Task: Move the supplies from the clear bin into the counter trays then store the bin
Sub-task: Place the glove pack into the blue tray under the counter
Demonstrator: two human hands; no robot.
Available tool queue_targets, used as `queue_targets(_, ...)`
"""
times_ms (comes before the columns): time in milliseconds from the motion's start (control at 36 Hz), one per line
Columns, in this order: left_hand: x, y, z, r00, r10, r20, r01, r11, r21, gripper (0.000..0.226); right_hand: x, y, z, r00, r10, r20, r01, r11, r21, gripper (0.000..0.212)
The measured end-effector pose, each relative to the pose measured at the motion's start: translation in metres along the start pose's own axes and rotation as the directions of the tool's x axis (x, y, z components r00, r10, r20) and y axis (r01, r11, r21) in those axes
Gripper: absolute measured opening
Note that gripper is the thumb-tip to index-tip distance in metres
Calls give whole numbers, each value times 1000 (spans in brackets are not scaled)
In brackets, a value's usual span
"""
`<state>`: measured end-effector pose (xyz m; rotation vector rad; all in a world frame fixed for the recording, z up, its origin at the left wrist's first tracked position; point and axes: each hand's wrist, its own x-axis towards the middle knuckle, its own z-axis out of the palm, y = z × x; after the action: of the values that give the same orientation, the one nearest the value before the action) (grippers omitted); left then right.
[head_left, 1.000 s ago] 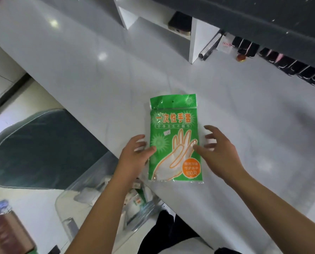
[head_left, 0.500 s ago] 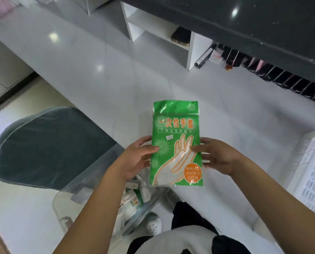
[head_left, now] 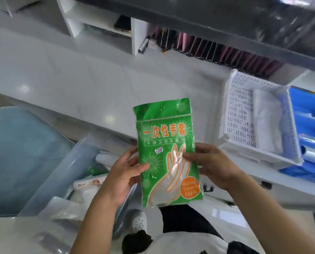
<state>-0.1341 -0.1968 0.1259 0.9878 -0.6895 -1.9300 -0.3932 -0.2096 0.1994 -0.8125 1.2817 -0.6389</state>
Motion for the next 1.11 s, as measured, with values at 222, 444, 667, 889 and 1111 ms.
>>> queue_targets(222,-1,-31,75,955,-78,286,59,996,71,65,-108,24,-44,963,-124,-240,140,989,53,27)
queue_targets(444,11,-58,167,929,-104,355,19,972,235,68,-178,53,-114,921,-188,-342,249,958,145,30)
queue_targets(667,18,-112,291,900,-183,396,61,952,301,68,-244,90,-228,912,-225,-342,319,914,251,34)
queue_targets(889,33,-168,396,894,-174,412,12,930,367,63,-288,109,-333,879,-282,-384,381,901,209,30)
queue_targets(1111,59,-171,458,954,-22,298,-110,900,421,49,-283,73,-394,799,-402,-448,482,873,74,24)
